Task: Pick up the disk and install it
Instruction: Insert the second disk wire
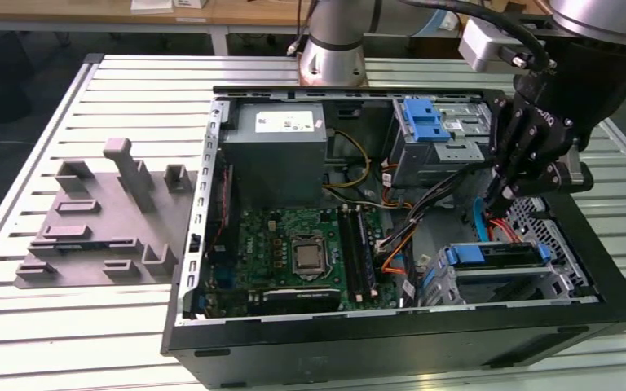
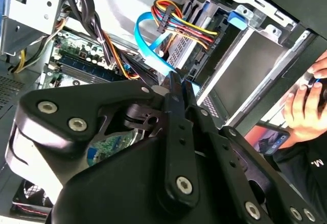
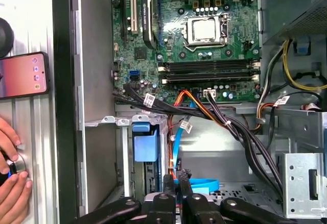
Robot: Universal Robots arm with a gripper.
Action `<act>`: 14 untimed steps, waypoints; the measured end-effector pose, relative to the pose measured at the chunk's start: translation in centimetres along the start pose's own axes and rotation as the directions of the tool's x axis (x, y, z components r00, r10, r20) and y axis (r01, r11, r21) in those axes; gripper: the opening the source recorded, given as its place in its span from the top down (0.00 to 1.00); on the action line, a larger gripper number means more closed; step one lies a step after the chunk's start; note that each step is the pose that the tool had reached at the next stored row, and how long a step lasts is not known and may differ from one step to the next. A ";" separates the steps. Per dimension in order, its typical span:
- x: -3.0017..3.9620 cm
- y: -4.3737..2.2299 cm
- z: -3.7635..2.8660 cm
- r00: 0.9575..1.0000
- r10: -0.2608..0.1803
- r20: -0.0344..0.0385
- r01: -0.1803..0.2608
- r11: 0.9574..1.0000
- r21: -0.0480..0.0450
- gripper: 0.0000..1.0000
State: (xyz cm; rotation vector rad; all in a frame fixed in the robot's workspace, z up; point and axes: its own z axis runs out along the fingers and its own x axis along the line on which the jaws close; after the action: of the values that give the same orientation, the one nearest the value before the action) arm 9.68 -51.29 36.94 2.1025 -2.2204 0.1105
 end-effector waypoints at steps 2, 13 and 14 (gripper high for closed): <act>0.00 0.00 0.03 1.000 0.000 -0.004 0.000 1.000 0.000 0.82; -0.04 -0.01 0.38 1.000 0.000 -0.004 0.000 1.000 0.000 0.84; -0.04 -0.01 0.40 1.000 0.000 0.009 0.000 1.000 0.000 0.84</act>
State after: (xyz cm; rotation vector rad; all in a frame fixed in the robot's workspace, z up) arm 9.69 -51.29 36.54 2.1071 -2.2253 0.1005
